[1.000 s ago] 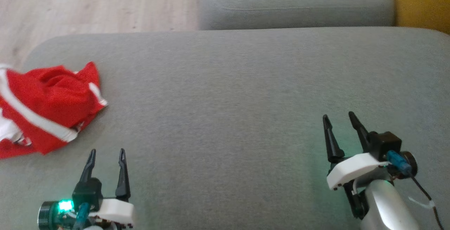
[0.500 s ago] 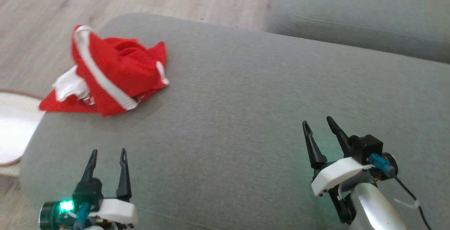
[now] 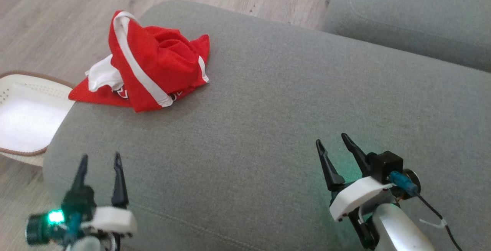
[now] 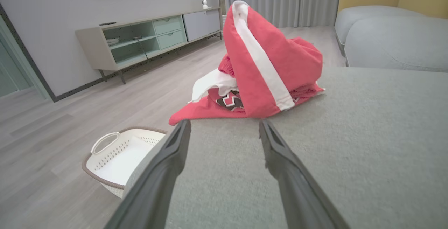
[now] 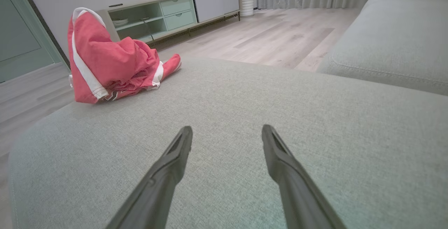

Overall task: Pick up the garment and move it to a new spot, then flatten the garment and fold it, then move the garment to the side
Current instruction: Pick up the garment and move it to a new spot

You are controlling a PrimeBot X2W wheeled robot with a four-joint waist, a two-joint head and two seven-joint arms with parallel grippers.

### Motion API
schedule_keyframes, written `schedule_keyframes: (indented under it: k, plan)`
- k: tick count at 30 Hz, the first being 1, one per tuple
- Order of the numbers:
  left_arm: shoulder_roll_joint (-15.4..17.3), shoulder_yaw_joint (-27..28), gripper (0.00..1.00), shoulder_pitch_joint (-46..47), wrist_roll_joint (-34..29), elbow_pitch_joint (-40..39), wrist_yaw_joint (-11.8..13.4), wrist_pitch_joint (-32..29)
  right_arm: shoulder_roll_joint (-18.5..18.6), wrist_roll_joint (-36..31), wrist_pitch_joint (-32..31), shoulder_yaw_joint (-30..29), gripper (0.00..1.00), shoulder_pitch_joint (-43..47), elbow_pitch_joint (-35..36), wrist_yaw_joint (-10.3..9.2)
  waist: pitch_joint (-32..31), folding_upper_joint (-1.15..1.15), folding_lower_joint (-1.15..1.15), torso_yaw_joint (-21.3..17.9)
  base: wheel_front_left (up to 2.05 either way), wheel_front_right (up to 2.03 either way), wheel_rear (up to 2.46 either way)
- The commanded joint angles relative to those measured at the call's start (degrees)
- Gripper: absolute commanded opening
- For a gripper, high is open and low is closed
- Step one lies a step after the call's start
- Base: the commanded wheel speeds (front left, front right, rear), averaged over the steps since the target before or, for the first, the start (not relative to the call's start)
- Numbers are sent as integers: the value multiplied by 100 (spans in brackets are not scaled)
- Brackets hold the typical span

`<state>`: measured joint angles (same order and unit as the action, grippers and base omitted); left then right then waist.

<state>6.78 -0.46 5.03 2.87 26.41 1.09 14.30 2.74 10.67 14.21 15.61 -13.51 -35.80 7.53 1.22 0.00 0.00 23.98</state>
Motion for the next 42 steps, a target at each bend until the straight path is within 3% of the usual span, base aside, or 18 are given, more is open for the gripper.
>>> schedule_keyframes:
  k: [1, 6, 17, 25, 30, 32, 38, 42]
  plan:
    - [158, 253, 100, 496, -34, -188, 36, 70, 14, -5, 79, 144, 100, -285, 126, -4, 79, 0, 0, -37, 0, 0, 0]
    - [369, 466, 100, 1170, 103, 95, -60, 70, 14, -109, 79, 198, 100, -409, 132, -4, 373, 0, 0, -224, 0, 0, 0]
    - [1318, 487, 100, 3192, 598, 1862, -797, 66, 47, -344, 79, 319, 100, -849, 359, -4, 1339, 0, 0, -906, 0, 0, 0]
    - [1724, 110, 100, 3924, 1040, 2700, -855, 15, 158, -358, 79, 320, 100, -960, 483, -4, 1716, 0, 0, -1247, 0, 0, 0]
    - [1746, 123, 100, 4130, 1212, 3262, -856, -117, 172, -335, 79, 320, 100, -1008, 498, -4, 1789, 0, 0, -1391, 0, 0, 0]
    - [1708, 88, 0, 4172, 1249, 3389, -857, -103, 169, -322, 79, 302, 100, -1005, 502, -4, 1766, 0, 0, -1422, 0, 0, 0]
    - [1779, -149, 0, 4249, 1171, 3307, -857, 24, 140, -274, 79, 231, 100, -912, 513, -4, 1502, 0, 0, -1484, 0, 0, 0]
    - [1835, -415, 0, 4379, 1010, 2630, -857, 65, 87, -200, 79, 200, 100, -775, 508, -4, 1090, 0, 0, -1565, 0, 0, 0]
